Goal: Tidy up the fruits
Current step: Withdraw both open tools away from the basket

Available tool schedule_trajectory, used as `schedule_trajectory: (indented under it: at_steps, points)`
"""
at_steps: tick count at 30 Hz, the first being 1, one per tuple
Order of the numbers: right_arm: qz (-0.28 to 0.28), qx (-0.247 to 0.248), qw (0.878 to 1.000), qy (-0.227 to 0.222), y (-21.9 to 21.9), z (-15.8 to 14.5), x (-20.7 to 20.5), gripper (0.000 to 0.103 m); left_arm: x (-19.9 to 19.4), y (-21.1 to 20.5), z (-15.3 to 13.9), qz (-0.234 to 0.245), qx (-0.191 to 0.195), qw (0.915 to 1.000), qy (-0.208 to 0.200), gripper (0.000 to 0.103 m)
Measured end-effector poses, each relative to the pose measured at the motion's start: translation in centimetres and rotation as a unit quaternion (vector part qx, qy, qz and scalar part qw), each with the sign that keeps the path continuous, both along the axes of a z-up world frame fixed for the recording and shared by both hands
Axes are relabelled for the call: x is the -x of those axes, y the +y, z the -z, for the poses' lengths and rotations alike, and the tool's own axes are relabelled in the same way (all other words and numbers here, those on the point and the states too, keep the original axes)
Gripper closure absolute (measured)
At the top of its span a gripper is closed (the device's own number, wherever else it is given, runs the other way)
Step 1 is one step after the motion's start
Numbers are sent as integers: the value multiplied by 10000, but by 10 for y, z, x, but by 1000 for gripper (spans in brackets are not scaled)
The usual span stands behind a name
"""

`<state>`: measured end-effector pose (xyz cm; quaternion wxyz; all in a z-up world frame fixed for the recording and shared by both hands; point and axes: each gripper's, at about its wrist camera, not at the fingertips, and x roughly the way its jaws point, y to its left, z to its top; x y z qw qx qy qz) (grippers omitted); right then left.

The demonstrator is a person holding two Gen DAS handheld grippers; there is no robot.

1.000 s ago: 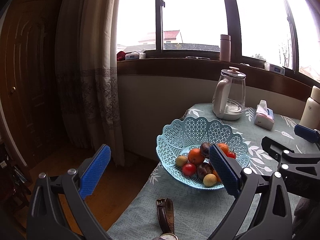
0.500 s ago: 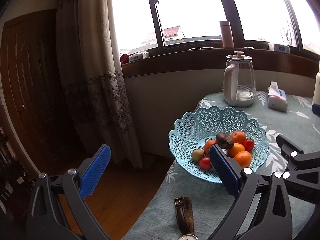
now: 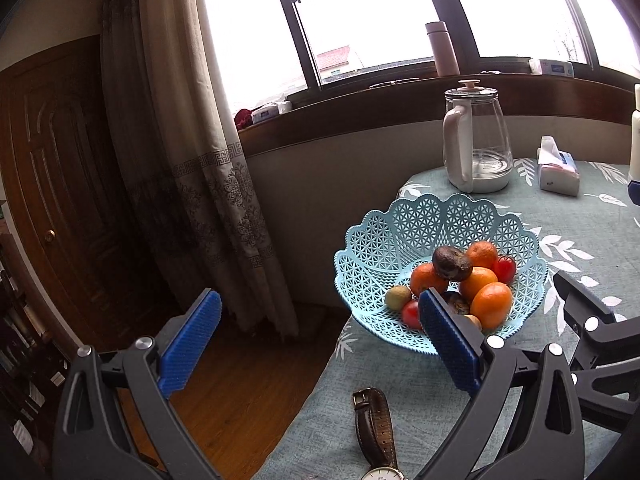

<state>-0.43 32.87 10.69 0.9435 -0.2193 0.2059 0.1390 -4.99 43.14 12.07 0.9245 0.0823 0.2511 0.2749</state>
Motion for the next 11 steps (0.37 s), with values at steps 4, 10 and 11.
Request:
schedule_trajectory:
  at_steps: [4, 10, 11]
  points:
    - [4, -20, 9999, 169, -3, 2, -3, 5, -2, -3, 2, 49, 4, 10000, 62, 3]
    - [101, -47, 9990, 431, -19, 10, -6, 5, -9, -15, 8, 228, 6, 9995, 215, 3]
    - [164, -66, 9987, 484, -25, 12, -8, 5, -10, -18, 9, 277, 5, 9993, 239, 3]
